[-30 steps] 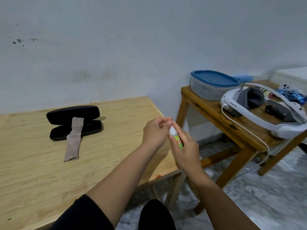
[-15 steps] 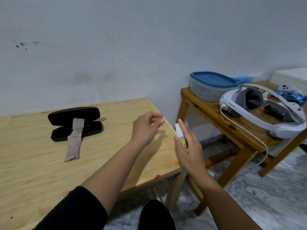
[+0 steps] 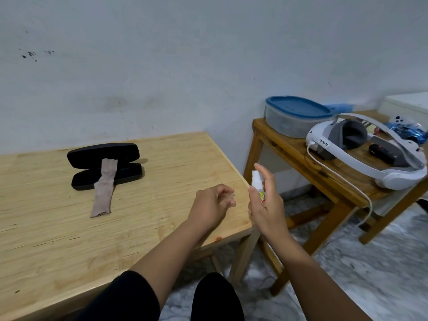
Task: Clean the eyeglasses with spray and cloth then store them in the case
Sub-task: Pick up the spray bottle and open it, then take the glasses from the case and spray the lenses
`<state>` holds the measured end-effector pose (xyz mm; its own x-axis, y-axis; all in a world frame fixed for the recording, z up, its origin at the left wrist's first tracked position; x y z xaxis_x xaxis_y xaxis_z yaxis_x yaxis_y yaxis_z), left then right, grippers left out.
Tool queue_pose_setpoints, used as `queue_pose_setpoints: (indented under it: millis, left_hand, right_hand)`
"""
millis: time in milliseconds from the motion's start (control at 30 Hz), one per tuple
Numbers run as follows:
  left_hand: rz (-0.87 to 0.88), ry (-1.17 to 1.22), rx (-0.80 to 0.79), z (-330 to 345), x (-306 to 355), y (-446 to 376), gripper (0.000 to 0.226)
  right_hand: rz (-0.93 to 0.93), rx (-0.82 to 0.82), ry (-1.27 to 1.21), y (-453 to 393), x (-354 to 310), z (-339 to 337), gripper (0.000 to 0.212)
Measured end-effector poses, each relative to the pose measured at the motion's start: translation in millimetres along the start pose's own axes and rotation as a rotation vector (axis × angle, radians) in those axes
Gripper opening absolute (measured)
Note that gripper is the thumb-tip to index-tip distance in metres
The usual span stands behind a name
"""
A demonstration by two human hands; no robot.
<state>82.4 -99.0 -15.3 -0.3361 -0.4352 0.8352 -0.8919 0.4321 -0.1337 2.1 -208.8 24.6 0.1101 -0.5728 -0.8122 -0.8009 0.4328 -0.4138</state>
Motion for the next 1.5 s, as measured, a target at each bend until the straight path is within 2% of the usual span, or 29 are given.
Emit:
queue_pose_setpoints:
  millis: [233,400,533,633,767,900,1000,1167,1300,1500]
  left_hand:
    - [0.022,-0.033,-0.009,1,-2,-2,0.039]
    - [0.028,-0.057,0.007,-4,-1,-3,0.037]
    - [0.064,-0.169,0.082,-24,2,-4,0.036]
    - [0.081,-0.347,0.148,-49,2,-6,0.039]
    - [0.118,-0.557,0.18,-87,2,-4,0.045]
    - [0.072,-0.712,0.231,-138,-4,7,0.055]
    - [0.007,-0.795,0.272,-181,-11,19,0.044]
    - [-0.026,-0.774,0.442,-262,-19,56,0.04]
    - [-0.196,-0.809,0.48,-324,-48,95,0.04]
    - [-0.348,-0.823,0.639,-406,-91,182,0.041]
  right_hand:
    - [0.014,0.017,0.032,-2,-1,0,0.039]
    - [-0.015,0.017,0.039,-4,-9,1,0.034]
    - [-0.07,0.013,0.05,-10,-25,5,0.033]
    - [-0.107,0.009,0.06,-15,-39,12,0.033]
    - [-0.138,0.005,0.048,-21,-66,27,0.032]
    - [-0.197,0.004,-0.004,-23,-97,50,0.034]
    - [-0.247,-0.022,-0.028,-25,-119,77,0.036]
    - [-0.276,-0.099,-0.122,-23,-160,131,0.036]
    - [-0.348,-0.195,-0.176,-6,-198,181,0.035]
    - [-0.402,-0.371,-0.26,36,-237,256,0.042]
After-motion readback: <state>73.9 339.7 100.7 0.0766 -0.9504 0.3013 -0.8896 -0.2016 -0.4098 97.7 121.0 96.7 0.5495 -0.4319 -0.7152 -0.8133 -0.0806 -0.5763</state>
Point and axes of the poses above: each hand's wrist, its own y-axis away from the middle knuckle, its own z-axis out of the palm, x = y × z, the point moved 10 cm from there along -y, towards the middle knuckle, and after that the axes turned 2 degrees about x, right-handed, at the moved point
